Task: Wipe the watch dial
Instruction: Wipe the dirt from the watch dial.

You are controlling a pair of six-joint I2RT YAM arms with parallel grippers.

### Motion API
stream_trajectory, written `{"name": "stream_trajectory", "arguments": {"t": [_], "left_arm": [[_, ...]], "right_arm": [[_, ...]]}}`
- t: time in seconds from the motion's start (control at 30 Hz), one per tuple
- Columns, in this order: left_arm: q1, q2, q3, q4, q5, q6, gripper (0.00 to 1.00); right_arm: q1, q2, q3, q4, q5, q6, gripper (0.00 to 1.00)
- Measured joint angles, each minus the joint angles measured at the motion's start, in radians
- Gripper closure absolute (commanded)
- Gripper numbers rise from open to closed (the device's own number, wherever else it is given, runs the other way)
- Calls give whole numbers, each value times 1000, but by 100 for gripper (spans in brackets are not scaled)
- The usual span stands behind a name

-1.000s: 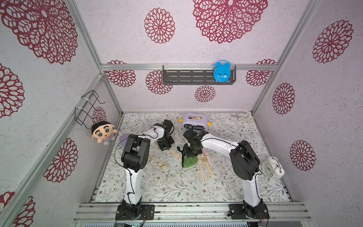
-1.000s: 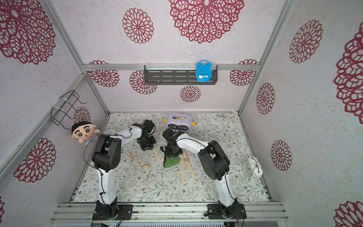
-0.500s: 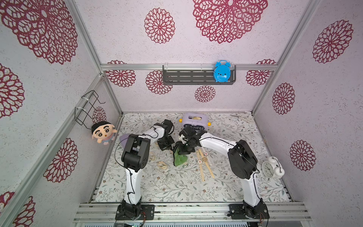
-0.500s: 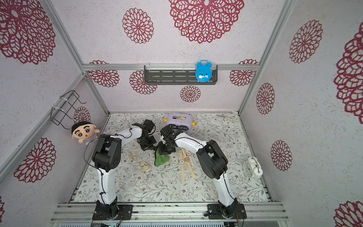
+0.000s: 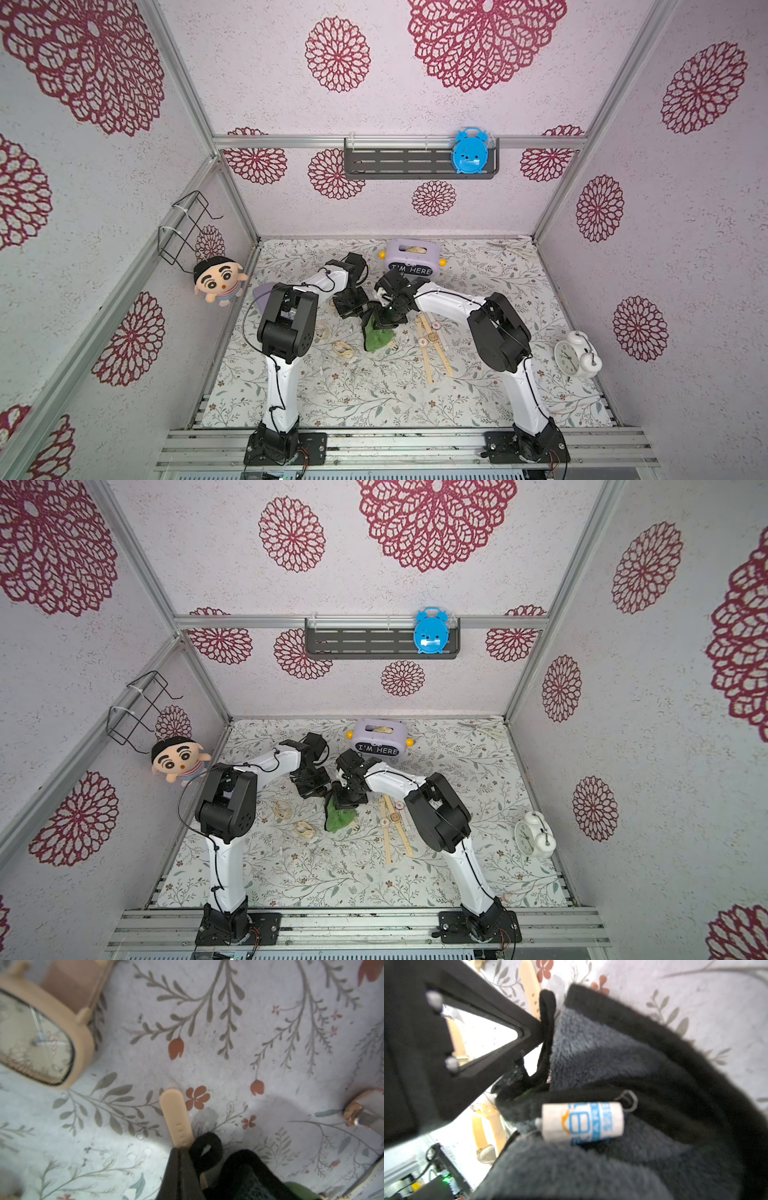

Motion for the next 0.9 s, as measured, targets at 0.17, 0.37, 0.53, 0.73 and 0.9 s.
{"name": "stream_trajectory", "arguments": {"t": [0.17,0.37,0.53,0.73,0.9], "left_arm": [[0,1,2,-2,0,0,100],[0,1,2,-1,2,-2,100],[0,1,2,-1,2,-3,100],[0,1,2,0,2,-5,100],[0,1,2,0,2,-13,100]], "right_arm": [[20,-34,-50,28,76,-32,100],[28,-81,-126,47,175,-60,100],[30,-111,-155,25,237,-72,100],[19,-118,-139,-52,265,-76,100],[-4,-118,-108,-127,243,-87,100]]}}
